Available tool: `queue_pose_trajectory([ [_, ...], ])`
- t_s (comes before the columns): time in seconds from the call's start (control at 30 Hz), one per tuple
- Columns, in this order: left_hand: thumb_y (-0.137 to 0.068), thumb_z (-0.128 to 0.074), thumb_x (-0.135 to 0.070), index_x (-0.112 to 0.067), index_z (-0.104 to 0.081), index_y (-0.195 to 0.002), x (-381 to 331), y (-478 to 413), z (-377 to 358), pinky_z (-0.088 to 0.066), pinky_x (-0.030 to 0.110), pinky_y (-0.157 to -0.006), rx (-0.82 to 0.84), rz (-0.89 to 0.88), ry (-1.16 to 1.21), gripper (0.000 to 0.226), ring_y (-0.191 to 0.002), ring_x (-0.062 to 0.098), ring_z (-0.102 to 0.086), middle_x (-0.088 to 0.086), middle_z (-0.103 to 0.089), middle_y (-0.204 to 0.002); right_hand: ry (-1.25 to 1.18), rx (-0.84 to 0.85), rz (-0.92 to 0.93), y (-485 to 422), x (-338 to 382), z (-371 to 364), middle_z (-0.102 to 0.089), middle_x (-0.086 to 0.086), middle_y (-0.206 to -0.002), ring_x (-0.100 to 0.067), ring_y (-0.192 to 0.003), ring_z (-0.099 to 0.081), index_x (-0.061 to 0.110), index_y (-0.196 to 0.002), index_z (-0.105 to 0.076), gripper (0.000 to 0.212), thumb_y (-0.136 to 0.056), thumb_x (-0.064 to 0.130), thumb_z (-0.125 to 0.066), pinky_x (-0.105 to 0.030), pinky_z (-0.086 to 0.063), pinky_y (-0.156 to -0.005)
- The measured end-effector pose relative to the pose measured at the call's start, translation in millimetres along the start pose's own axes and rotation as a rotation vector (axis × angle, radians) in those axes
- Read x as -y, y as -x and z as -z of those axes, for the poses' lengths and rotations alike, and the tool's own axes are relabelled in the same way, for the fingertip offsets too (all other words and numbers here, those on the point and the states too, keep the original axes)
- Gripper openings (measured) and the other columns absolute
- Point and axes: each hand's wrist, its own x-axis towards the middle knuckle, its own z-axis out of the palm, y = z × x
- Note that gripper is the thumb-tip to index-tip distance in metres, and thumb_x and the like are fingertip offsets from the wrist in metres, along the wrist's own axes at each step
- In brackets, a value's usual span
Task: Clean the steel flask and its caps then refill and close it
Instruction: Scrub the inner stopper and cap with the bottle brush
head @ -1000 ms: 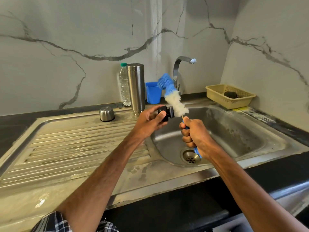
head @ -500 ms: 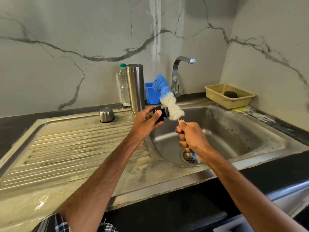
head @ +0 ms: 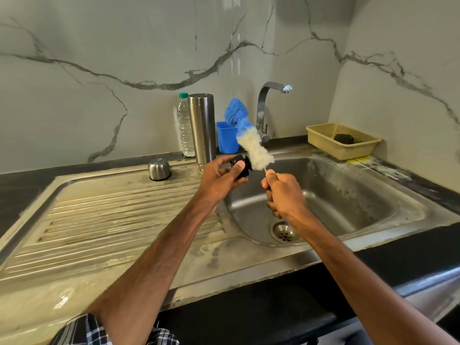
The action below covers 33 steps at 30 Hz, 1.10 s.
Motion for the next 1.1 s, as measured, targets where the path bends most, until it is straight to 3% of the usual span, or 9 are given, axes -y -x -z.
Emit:
queue_pose_trajectory([
  [0.1, -0.094, -0.07, -0.013, -0.006, -0.058, -0.134, -3, 1, -1, -0.063, 0.033, -0.078, 0.016, 0.03, 0.081, 0.043, -0.097, 0.03, -0.075, 0.018, -0.074, -0.111, -0.163, 0.013, -0.065, 6, 5, 4, -0.034, 0.006, -0.054, -0.006, -0.039, -0.027, 0.014, -0.082, -0.053, 0.04, -0.11, 0.036, -0.033, -0.02, -0.021, -0.036],
  [0.3, -0.096, -0.067, -0.012, -0.003, -0.061, -0.132, -6, 2, 5, -0.063, 0.029, -0.078, 0.002, 0.026, 0.114, 0.039, -0.104, 0.03, -0.073, 0.02, -0.07, -0.118, -0.209, 0.121, -0.131, 10, 3, 3, -0.028, 0.008, -0.051, -0.007, -0.04, -0.02, 0.017, -0.076, -0.046, 0.04, -0.11, 0.036, -0.033, -0.018, -0.014, -0.039],
  [0.43, -0.096, -0.066, -0.013, -0.007, -0.062, -0.132, -8, 6, 4, -0.062, 0.032, -0.082, 0.091, 0.046, 0.118, 0.036, -0.104, 0.03, -0.073, 0.017, -0.071, -0.119, -0.255, 0.078, -0.138, 6, 7, 3, -0.029, 0.006, -0.052, -0.007, -0.04, -0.021, 0.017, -0.077, -0.045, 0.039, -0.11, 0.034, -0.033, -0.018, -0.014, -0.038],
  [0.57, -0.097, -0.065, -0.011, -0.004, -0.062, -0.131, -10, 2, 9, -0.062, 0.03, -0.083, 0.037, 0.032, 0.177, 0.035, -0.108, 0.028, -0.072, 0.019, -0.07, -0.122, -0.259, 0.149, -0.158, 11, 3, 1, -0.027, 0.008, -0.051, -0.007, -0.04, -0.019, 0.019, -0.074, -0.044, 0.041, -0.11, 0.036, -0.033, -0.017, -0.014, -0.038],
  [0.7, -0.098, -0.062, -0.009, -0.008, -0.067, -0.12, -10, 6, 4, -0.062, 0.028, -0.08, 0.096, 0.083, 0.242, 0.022, -0.107, 0.032, -0.072, 0.02, -0.071, -0.121, -0.279, 0.104, -0.167, 5, 7, 4, -0.029, 0.008, -0.051, -0.007, -0.04, -0.021, 0.019, -0.075, -0.045, 0.04, -0.11, 0.034, -0.032, -0.018, -0.016, -0.037],
  [0.83, -0.1, -0.06, -0.011, -0.005, -0.065, -0.126, -16, 3, 4, -0.062, 0.027, -0.081, 0.089, 0.048, 0.306, 0.027, -0.11, 0.031, -0.071, 0.019, -0.07, -0.123, -0.299, 0.151, -0.198, 7, 3, 1, -0.026, 0.008, -0.051, -0.006, -0.04, -0.018, 0.02, -0.074, -0.044, 0.04, -0.109, 0.035, -0.033, -0.014, -0.014, -0.036],
  [1.0, -0.1, -0.06, -0.01, -0.013, -0.064, -0.126, -15, 8, -1, -0.061, 0.036, -0.088, 0.188, 0.092, 0.219, 0.027, -0.11, 0.03, -0.071, 0.011, -0.073, -0.116, -0.264, 0.06, -0.174, -1, 3, 3, -0.031, 0.006, -0.053, -0.008, -0.04, -0.024, 0.016, -0.078, -0.051, 0.038, -0.109, 0.031, -0.035, -0.018, -0.016, -0.038],
  [1.1, -0.099, -0.062, -0.015, -0.019, -0.069, -0.123, -14, 10, -3, -0.062, 0.036, -0.087, 0.161, 0.122, 0.166, 0.025, -0.108, 0.027, -0.072, 0.009, -0.073, -0.116, -0.219, -0.002, -0.143, -11, 0, 5, -0.033, 0.004, -0.054, -0.01, -0.042, -0.028, 0.009, -0.085, -0.059, 0.039, -0.108, 0.031, -0.036, -0.02, -0.019, -0.037],
])
